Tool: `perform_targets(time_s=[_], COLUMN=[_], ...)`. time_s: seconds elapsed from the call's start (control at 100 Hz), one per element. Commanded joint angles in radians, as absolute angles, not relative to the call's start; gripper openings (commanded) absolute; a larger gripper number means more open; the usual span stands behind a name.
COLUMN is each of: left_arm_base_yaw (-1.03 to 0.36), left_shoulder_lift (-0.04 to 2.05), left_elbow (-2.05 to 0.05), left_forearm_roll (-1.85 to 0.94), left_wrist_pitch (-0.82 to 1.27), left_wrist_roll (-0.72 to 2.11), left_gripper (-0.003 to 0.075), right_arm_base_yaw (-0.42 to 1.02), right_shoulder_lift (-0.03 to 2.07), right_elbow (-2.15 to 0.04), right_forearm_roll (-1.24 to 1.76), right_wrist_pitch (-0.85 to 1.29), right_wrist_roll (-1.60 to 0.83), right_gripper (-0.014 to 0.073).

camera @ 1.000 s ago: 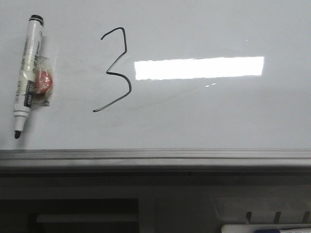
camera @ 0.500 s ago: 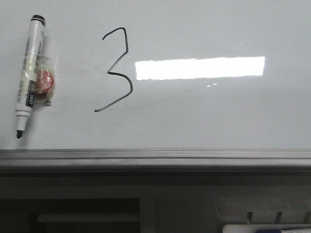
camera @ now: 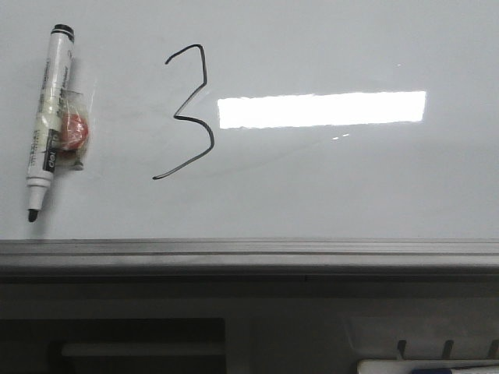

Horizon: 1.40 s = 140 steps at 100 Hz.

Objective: Write number 3 on whiteboard

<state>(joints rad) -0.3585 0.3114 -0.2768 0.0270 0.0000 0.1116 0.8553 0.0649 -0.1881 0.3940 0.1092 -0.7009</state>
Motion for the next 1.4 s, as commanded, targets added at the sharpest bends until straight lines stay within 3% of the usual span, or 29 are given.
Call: perform_targets(time_s=[0.0,0.24,0.41,0.58,0.79,1.39], left_arm_base_yaw=[-0.281,-0.077,-0.006,0.001,0.001,0.001], left_shoulder_lift=[0.241,0.037,-0.029,-0.029,-0.029,-0.029], left_elbow=[-0.269,-0.117,-0.048,0.015,0.012,0.012], left_forearm_roll=[0.036,0.010,-0.026,-0.026,-0.020,-0.018], left_wrist_pitch=[-0.070,-0.058,0.008,0.037,0.291,0.292], left_wrist_roll=[0.097,0.097,0.077,-0.028,-0.044,-0.047], left_gripper=[-0.0020,-0.0020,-0.0020,-0.0020,-0.0020,-0.0020], right_arm_base_yaw=[0.850,0.850,0.850,0.850,0.850,0.850], right_shoulder_lift=[0.075,0.075,0.075,0.075,0.075,0.075], right_elbow=[-0.212,-0.212,-0.212,-0.212,-0.212,-0.212], right_forearm_roll=[0.400,0.400,0.400,0.400,0.400,0.400], right_wrist_pitch=[0.040,0.040,0.040,0.038,0.036,0.036], right_wrist_roll=[-0.699,-0.699,-0.699,-0.699,-0.699,-0.699], right_gripper=[-0.0049,-0.0049,-0.0049,-0.0049,-0.0049,-0.0049])
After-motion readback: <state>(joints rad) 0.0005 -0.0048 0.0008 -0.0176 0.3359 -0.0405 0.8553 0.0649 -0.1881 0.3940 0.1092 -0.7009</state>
